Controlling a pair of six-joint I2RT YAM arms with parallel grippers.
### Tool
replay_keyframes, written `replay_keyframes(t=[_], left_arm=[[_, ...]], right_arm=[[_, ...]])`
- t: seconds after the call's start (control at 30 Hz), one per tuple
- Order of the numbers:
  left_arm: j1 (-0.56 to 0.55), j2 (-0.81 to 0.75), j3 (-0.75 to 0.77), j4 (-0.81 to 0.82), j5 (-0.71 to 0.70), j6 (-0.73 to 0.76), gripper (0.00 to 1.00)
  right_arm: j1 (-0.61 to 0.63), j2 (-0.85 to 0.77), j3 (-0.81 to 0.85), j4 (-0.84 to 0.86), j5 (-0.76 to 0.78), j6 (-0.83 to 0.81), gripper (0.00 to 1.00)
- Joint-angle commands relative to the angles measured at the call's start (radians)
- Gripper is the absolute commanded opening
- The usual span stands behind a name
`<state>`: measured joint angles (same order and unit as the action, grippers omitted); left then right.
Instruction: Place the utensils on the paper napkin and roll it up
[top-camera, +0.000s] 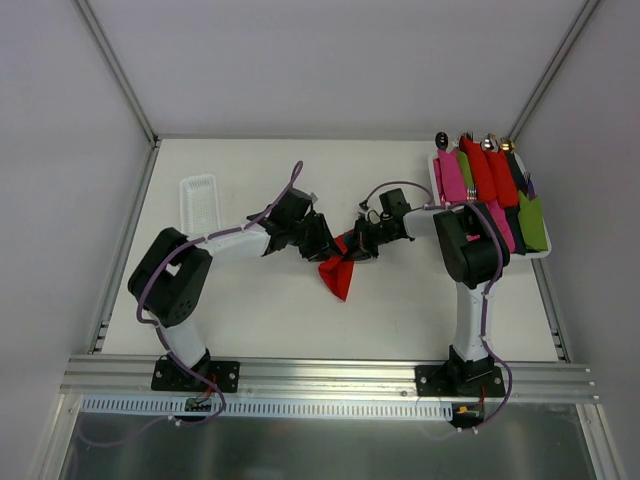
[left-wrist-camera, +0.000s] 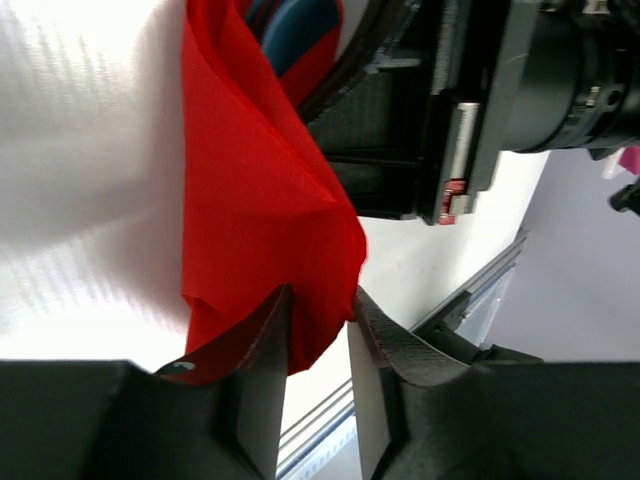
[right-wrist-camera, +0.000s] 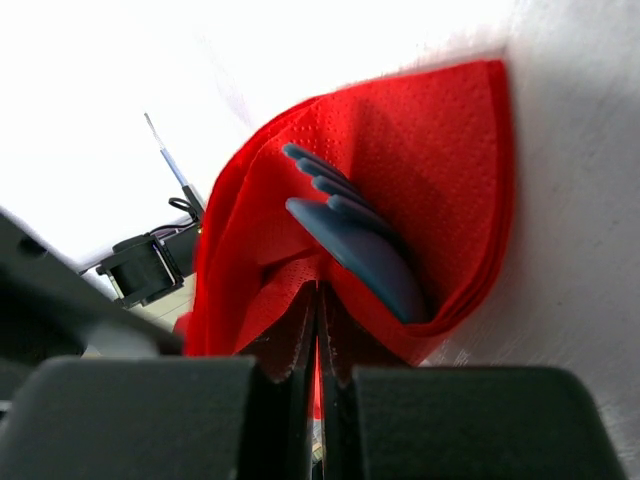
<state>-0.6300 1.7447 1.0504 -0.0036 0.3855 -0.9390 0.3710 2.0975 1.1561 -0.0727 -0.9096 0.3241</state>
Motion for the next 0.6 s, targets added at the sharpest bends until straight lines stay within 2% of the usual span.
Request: replay_keyframes(t=[0.0, 0.17, 0.3, 0.43, 0.57], left_arm=[[0.024, -0.016, -0.026, 0.01, 0.01, 0.028, 0.31], [0.047, -0.037, -0.064, 0.016, 0.007, 0.078, 0.39], [0.075, -0.056, -0.095, 0.02, 0.013, 0.091, 0.37], [0.092, -0.076, -0.121, 0.02, 0.024, 0.097, 0.3], [0.099, -0.105, -0.141, 0.022, 0.027, 0.103, 0.3]], right_arm=[[0.009, 0.016, -0.013, -0.082, 0.138, -0.049, 0.0], [0.009, 0.016, -0.013, -0.084, 0.138, -0.051, 0.0], [0.009, 0.016, -0.012, -0.082, 0.137, -0.051, 0.0], [0.009, 0.016, -0.012, -0.082, 0.138, -0.051, 0.0], [0.009, 0.016, -0.013, -0.084, 0.138, -0.051, 0.0]])
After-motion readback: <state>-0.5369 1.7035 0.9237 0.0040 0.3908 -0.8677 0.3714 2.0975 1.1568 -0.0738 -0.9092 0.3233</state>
